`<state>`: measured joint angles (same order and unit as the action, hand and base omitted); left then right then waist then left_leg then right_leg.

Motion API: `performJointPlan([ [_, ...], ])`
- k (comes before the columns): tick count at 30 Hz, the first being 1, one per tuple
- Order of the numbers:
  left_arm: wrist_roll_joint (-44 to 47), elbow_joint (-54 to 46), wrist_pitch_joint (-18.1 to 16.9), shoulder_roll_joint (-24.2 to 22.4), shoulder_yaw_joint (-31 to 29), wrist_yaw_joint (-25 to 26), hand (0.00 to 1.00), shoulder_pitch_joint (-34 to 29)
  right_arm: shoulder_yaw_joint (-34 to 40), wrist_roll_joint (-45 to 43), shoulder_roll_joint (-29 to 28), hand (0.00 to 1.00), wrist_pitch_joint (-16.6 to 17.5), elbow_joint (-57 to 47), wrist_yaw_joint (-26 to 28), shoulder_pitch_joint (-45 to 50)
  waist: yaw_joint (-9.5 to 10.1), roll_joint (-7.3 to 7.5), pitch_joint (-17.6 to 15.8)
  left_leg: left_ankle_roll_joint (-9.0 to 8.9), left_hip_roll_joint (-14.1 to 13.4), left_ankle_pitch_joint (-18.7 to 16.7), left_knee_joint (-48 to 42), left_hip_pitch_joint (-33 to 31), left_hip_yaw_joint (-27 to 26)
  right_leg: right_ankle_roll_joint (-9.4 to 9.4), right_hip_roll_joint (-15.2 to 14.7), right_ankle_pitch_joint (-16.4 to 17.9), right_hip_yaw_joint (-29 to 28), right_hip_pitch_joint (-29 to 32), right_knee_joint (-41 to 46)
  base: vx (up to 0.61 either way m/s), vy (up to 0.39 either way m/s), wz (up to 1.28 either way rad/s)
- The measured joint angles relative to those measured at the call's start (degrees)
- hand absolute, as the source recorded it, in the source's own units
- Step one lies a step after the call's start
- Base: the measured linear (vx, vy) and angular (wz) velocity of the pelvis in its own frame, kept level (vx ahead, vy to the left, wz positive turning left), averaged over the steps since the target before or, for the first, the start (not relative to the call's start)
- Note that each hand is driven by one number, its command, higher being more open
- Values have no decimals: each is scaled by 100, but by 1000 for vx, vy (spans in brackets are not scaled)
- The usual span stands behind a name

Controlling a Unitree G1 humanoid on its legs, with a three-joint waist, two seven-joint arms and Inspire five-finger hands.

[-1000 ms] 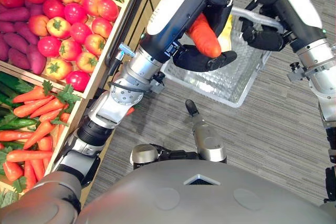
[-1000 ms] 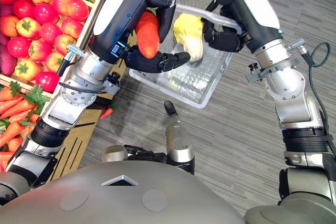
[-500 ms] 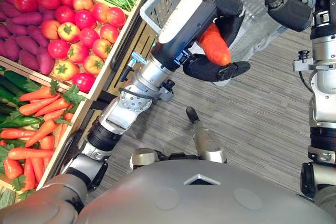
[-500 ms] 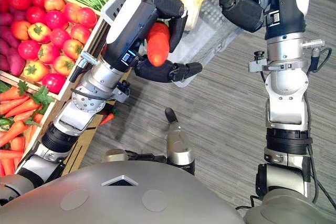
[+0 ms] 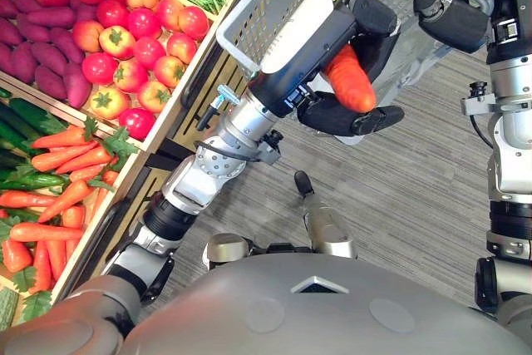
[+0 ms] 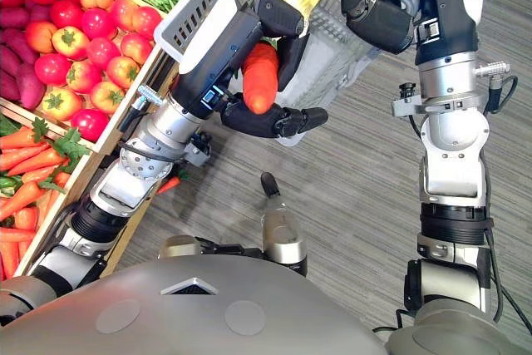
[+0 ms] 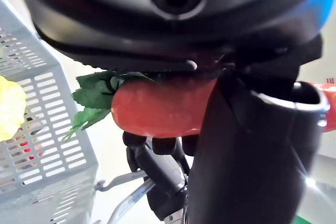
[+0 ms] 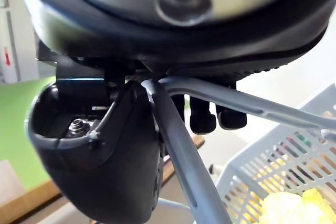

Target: Pick vegetable in the basket

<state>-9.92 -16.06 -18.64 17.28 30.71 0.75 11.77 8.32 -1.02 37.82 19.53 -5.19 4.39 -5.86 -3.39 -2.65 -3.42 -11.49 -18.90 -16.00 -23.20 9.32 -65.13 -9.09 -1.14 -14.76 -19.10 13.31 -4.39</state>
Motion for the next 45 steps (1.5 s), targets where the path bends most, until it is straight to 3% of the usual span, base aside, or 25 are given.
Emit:
performJointPlan([
  [13,-38,385,0,281,3,-104,0,216,-480,2,100,0,-1,94,203,9,-35,-1,-7,41,-103,-32,-166,-311,102,24,0,-21,59,212,0,-70,-38,3],
  [22,-207,528,0,415,-17,-148,0,249,-700,1,245,0,-1,106,507,74,-164,-17,-43,98,-140,-114,-316,-495,183,32,-12,-31,105,324,0,-37,-21,4],
  [38,-1020,1184,-9,413,-233,-145,0,688,-704,-52,252,0,-1,253,588,79,-242,-90,-376,113,-169,-162,-394,-493,138,45,17,-45,47,334,-1,-25,-8,-1],
  [45,-1551,1930,-59,522,222,-146,0,997,-715,-115,252,0,-1,240,588,74,-254,-85,-429,107,-168,-169,-401,-484,91,40,29,-61,-5,354,-1,-28,-11,-3],
])
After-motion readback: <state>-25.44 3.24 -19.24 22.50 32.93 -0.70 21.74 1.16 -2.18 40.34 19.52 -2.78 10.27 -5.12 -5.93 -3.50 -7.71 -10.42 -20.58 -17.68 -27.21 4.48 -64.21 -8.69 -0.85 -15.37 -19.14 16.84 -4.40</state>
